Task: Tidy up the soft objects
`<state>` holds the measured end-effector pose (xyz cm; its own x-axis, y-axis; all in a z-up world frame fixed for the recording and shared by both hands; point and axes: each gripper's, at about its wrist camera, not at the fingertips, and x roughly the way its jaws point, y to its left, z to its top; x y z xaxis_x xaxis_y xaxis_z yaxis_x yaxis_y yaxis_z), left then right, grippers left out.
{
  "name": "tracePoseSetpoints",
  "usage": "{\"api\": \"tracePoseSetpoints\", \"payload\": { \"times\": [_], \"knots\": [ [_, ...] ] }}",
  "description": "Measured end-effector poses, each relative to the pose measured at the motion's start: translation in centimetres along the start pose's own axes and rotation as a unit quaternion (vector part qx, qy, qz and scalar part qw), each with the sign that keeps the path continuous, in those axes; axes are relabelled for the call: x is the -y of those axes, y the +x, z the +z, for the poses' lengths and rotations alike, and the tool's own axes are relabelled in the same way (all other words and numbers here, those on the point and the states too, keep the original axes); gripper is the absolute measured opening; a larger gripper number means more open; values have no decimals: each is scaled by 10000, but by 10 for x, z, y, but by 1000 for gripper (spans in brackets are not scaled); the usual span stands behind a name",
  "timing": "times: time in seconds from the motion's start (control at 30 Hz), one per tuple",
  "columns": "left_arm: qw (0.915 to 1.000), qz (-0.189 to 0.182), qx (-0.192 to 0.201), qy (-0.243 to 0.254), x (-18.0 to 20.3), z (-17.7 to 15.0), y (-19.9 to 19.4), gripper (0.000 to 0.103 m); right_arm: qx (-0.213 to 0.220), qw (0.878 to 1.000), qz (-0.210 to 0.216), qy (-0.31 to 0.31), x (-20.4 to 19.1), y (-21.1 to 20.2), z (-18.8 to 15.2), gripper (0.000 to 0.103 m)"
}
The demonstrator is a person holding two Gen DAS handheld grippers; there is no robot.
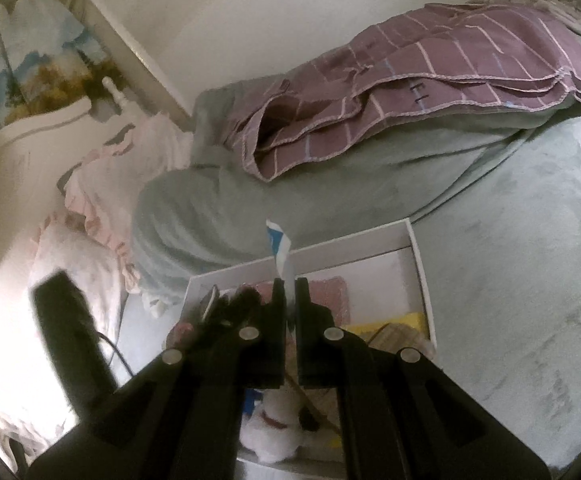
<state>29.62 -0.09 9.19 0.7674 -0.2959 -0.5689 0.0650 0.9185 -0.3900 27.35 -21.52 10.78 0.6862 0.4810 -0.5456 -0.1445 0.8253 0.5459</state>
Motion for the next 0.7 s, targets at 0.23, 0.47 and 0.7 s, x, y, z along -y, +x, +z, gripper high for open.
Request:
{"api": "tracePoseSetpoints", "payload": {
  "times": [0.23,0.47,0.7],
  "knots": [
    [9938,715,846,35,-2,1,-63,73,-689,9972,229,-162,-23,10,-11,5],
    [9825,1707,727,-167,-27,-10,-101,81,-1390,9886,540,-228,-38,32,-35,5],
    [9875,1526,317,-234,-58,-30,-114,81,-1820,9792,778,450,-27,46,-44,11]
  ]
}}
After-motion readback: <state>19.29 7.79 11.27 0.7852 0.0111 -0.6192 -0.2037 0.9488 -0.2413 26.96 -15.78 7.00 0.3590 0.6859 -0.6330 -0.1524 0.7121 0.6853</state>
